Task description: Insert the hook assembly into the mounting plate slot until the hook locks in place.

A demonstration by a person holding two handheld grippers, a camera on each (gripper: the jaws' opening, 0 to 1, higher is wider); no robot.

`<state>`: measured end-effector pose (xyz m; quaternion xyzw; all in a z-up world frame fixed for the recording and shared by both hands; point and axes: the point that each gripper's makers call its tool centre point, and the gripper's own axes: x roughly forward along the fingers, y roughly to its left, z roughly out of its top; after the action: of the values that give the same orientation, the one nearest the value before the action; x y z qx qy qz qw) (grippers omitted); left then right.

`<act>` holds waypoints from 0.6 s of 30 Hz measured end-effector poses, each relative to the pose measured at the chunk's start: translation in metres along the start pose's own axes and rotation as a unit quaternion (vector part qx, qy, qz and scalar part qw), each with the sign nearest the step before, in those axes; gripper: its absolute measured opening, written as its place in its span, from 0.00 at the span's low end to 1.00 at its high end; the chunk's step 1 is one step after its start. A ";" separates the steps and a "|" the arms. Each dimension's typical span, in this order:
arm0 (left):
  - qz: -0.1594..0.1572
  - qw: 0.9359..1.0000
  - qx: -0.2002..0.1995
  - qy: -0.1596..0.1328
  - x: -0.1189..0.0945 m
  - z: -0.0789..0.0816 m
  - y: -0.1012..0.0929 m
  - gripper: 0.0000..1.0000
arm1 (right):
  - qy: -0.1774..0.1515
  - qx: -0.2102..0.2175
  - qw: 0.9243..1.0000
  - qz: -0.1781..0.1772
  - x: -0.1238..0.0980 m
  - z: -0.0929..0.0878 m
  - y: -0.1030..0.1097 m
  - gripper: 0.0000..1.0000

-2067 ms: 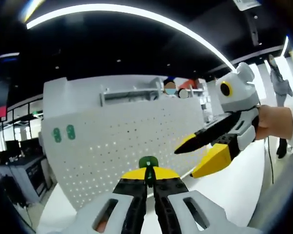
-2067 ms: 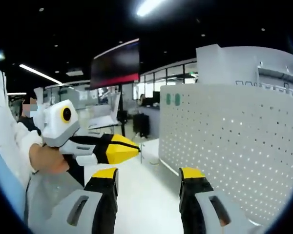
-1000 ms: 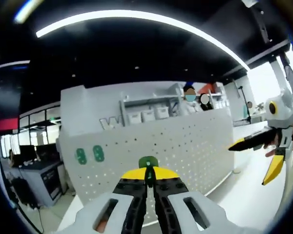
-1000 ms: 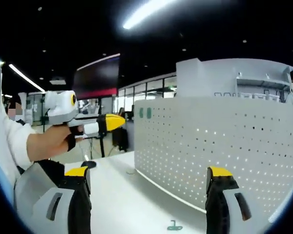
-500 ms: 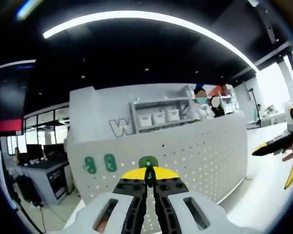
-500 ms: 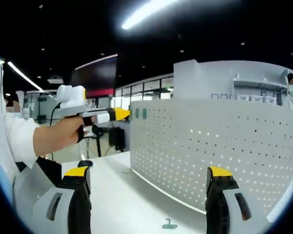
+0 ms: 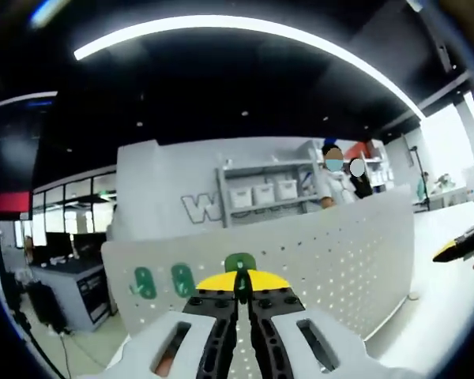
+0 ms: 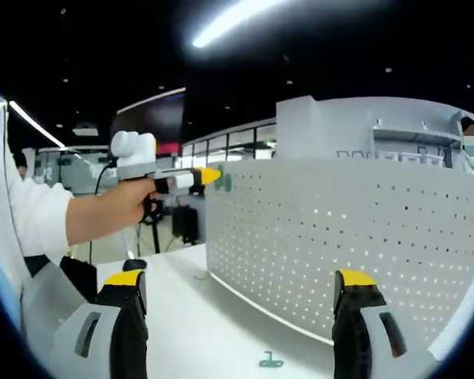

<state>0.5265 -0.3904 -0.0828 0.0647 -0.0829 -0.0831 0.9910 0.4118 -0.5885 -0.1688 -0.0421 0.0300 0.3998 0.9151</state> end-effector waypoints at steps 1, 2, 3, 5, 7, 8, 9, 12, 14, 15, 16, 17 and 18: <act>0.000 1.000 0.000 0.000 0.002 0.000 0.000 0.03 | -0.001 0.001 1.000 -0.001 0.000 0.000 -0.001 1.00; 0.001 1.000 0.001 -0.001 0.006 0.000 0.001 0.03 | 0.001 0.002 1.000 -0.002 0.000 -0.001 -0.001 1.00; 0.001 1.000 0.001 -0.001 0.008 0.000 0.001 0.03 | 0.001 0.002 1.000 -0.003 -0.001 -0.001 -0.002 1.00; 0.003 1.000 -0.001 -0.002 0.012 -0.001 0.002 0.03 | 0.002 0.003 1.000 -0.005 -0.001 -0.002 -0.004 1.00; 0.006 1.000 0.002 -0.002 0.017 -0.002 0.004 0.03 | 0.003 0.004 1.000 -0.008 -0.001 -0.003 -0.006 1.00; 0.007 1.000 0.002 0.000 0.019 -0.004 0.005 0.03 | 0.003 0.004 1.000 -0.008 -0.001 -0.003 -0.006 1.00; 0.008 1.000 0.001 0.001 0.021 -0.005 0.007 0.03 | 0.003 0.004 1.000 -0.009 -0.001 -0.004 -0.007 1.00; 0.012 1.000 -0.001 0.007 0.026 -0.012 0.010 0.03 | 0.003 0.006 1.000 -0.009 -0.001 -0.004 -0.007 1.00; 0.014 1.000 -0.001 0.005 0.028 -0.013 0.011 0.03 | 0.003 0.007 1.000 -0.009 0.000 -0.005 -0.008 0.99; 0.015 1.000 -0.002 0.005 0.030 -0.014 0.011 0.03 | 0.004 0.009 1.000 -0.009 0.000 -0.006 -0.008 0.99; 0.015 1.000 -0.002 0.006 0.031 -0.015 0.011 0.03 | 0.004 0.010 1.000 -0.010 0.000 -0.006 -0.009 0.99; 0.016 1.000 0.000 0.007 0.032 -0.016 0.012 0.03 | 0.004 0.011 1.000 -0.010 0.000 -0.007 -0.009 0.99; 0.016 1.000 -0.002 0.008 0.034 -0.018 0.012 0.03 | 0.004 0.011 1.000 -0.010 0.000 -0.007 -0.009 0.99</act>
<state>0.5643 -0.3823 -0.0933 0.0626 -0.0755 -0.0668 0.9929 0.4189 -0.5953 -0.1751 -0.0334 0.0373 0.3899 0.9195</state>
